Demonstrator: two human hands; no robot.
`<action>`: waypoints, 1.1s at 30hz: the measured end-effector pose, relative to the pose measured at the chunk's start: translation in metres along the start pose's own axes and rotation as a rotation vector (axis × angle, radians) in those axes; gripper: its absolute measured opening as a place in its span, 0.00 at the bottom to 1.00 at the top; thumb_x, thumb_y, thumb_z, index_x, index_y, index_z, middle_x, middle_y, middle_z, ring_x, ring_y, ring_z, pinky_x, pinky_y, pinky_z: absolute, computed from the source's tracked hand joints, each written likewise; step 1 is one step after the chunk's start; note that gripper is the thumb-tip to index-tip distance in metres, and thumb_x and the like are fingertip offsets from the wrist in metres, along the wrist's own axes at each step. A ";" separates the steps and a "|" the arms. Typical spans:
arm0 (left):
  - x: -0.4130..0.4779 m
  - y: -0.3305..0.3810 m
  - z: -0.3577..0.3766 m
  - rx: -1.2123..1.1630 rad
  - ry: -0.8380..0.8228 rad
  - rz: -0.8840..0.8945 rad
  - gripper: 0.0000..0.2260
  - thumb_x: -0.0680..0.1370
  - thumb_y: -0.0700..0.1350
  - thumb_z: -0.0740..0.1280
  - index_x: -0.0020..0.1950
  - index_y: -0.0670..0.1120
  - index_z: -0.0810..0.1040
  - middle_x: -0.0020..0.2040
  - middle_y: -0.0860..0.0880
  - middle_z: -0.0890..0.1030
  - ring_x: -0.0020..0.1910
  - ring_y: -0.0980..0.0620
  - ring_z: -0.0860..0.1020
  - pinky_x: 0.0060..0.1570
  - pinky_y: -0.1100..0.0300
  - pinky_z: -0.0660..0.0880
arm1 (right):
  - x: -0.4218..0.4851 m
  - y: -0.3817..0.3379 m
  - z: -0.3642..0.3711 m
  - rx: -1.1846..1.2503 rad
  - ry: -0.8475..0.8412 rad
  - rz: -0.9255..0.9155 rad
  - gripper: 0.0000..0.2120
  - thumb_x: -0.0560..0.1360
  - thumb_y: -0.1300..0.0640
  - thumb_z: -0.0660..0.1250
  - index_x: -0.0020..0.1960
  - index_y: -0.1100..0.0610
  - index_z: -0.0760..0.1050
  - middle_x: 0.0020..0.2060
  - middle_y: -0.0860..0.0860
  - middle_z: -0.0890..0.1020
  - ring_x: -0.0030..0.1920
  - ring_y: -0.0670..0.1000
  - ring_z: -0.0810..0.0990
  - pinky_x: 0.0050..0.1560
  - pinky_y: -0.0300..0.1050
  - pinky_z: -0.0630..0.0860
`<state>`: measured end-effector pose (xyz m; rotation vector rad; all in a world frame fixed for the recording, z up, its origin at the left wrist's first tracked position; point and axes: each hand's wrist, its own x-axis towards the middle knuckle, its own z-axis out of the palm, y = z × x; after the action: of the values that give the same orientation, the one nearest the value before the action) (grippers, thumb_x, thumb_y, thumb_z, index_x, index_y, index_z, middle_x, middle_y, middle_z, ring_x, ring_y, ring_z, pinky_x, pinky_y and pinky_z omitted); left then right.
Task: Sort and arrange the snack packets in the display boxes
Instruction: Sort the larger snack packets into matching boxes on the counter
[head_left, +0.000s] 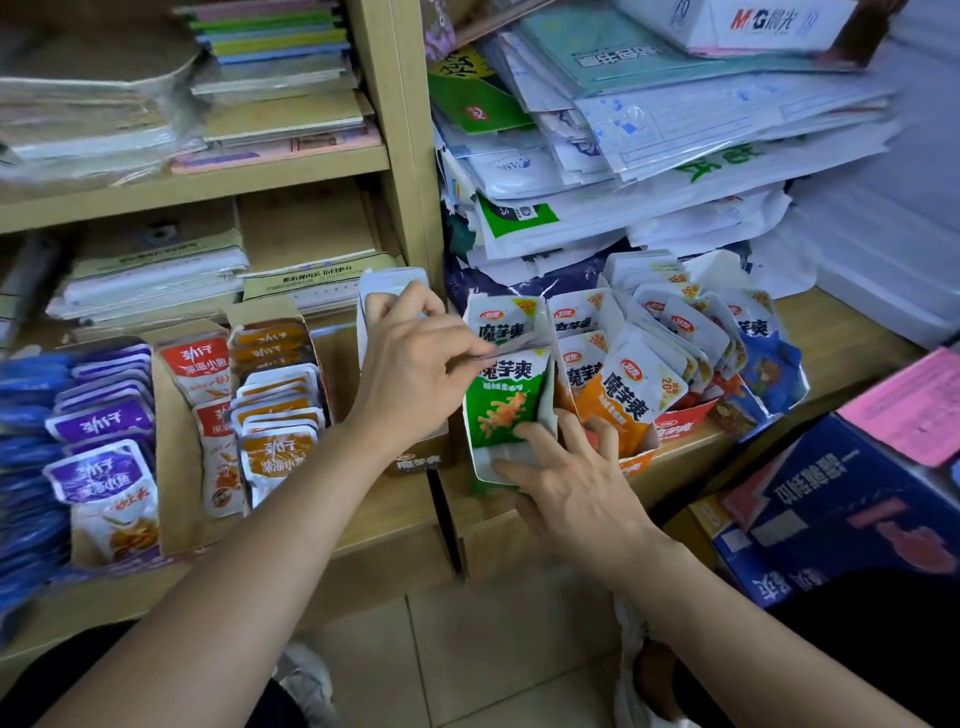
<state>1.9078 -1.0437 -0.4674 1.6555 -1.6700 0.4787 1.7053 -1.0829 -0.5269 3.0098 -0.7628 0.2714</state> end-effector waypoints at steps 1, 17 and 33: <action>0.001 0.002 0.000 0.000 0.043 0.036 0.04 0.72 0.48 0.80 0.40 0.50 0.87 0.37 0.57 0.83 0.44 0.47 0.75 0.49 0.55 0.56 | -0.001 0.000 0.001 0.001 0.003 -0.004 0.15 0.72 0.49 0.74 0.59 0.42 0.79 0.62 0.51 0.76 0.63 0.61 0.71 0.58 0.65 0.69; 0.005 -0.006 0.004 0.133 -0.258 -0.209 0.07 0.75 0.54 0.73 0.45 0.53 0.78 0.68 0.54 0.79 0.72 0.45 0.66 0.57 0.52 0.54 | -0.009 0.022 -0.015 0.013 -0.162 -0.140 0.12 0.70 0.45 0.76 0.53 0.45 0.83 0.53 0.40 0.83 0.65 0.58 0.74 0.69 0.69 0.47; 0.001 -0.009 -0.006 -0.189 -0.310 -0.352 0.05 0.78 0.49 0.72 0.45 0.50 0.79 0.31 0.64 0.72 0.44 0.51 0.68 0.52 0.52 0.62 | 0.041 0.012 -0.022 0.093 0.088 0.188 0.67 0.61 0.47 0.83 0.81 0.54 0.37 0.69 0.57 0.73 0.63 0.57 0.77 0.63 0.53 0.71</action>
<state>1.9178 -1.0413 -0.4651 1.8968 -1.5298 -0.1100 1.7320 -1.1113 -0.4982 2.9887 -1.0536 0.4529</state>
